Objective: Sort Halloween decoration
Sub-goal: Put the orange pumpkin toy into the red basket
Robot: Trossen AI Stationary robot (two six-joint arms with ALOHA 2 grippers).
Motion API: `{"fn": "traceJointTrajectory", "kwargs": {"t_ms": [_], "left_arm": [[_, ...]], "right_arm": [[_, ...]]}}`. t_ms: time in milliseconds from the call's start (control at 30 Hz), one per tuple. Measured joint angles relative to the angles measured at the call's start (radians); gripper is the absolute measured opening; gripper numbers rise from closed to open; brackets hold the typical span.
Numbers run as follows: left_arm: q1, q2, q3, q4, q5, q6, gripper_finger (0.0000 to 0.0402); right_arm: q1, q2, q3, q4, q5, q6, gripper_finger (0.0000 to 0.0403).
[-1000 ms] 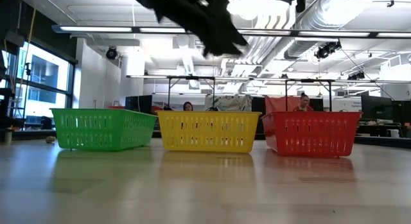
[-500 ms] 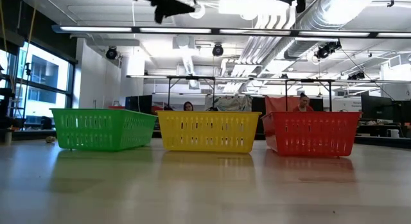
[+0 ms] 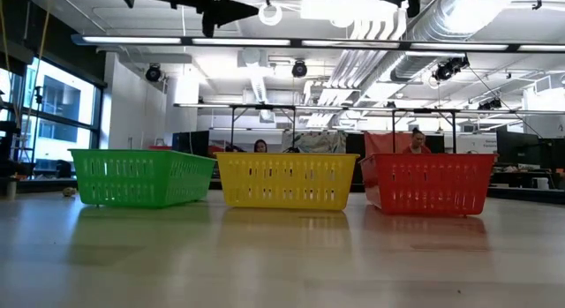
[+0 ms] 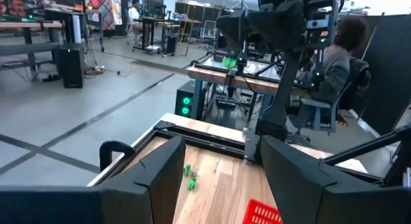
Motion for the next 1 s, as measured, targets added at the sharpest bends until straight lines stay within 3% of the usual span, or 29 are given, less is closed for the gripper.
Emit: {"fn": "traceJointTrajectory", "kwargs": {"t_ms": [167, 367, 467, 700, 1000], "left_arm": [[0.059, 0.011, 0.083, -0.165, -0.039, -0.120, 0.0195], [0.260, 0.132, 0.304, -0.764, -0.046, -0.120, 0.0195], [0.354, 0.227, 0.346, -0.956, -0.049, -0.090, 0.0195], [0.442, 0.452, 0.347, -1.163, -0.046, -0.079, 0.0195], [0.430, 0.666, 0.347, -1.180, -0.040, -0.038, 0.0195]], "right_arm": [[0.000, 0.001, 0.000, 0.000, 0.000, -0.002, 0.0212], [-0.009, 0.002, 0.000, -0.024, 0.000, -0.001, 0.0212], [-0.024, 0.003, 0.000, -0.043, 0.009, 0.017, 0.0212], [-0.039, 0.003, 0.000, -0.099, 0.017, 0.092, 0.0212], [-0.039, 0.003, 0.000, -0.150, 0.016, 0.124, 0.0212]]}}
